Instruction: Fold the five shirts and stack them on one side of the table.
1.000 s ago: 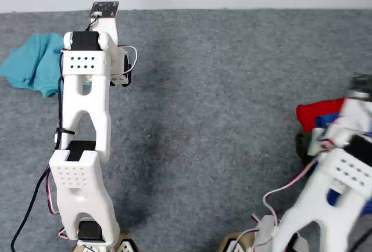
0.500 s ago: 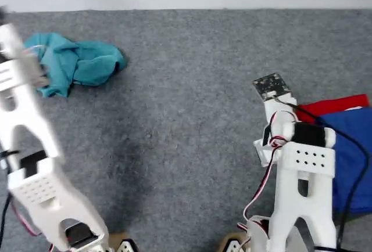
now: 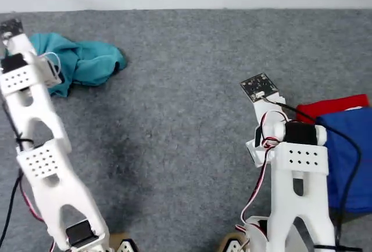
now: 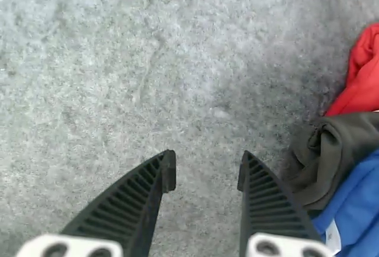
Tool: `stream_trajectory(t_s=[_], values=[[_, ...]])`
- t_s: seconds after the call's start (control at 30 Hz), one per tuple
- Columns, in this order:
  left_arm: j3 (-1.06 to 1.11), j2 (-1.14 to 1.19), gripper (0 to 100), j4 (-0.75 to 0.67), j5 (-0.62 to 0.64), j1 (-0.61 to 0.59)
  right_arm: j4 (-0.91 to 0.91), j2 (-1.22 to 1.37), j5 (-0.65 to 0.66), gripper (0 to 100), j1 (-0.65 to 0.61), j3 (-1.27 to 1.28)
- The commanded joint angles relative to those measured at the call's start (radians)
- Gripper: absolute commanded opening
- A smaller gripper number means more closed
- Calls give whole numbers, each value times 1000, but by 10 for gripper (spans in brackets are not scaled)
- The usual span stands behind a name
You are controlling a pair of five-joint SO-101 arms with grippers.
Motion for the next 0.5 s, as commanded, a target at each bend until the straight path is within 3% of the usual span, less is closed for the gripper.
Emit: stream_trajectory(t_s=[0.0,0.2,0.4,0.47], values=[[-136,121,148,-14,52,8,-1,-18,9,180,-8,-3],[-335,336,12,31,54,8,-1,-18,9,180,-8,-3],[-633,331,13,339,15,41,-1,-18,9,180,-8,-3],[-694,288,13,336,-25,78,-2,-18,9,180,-8,-3]])
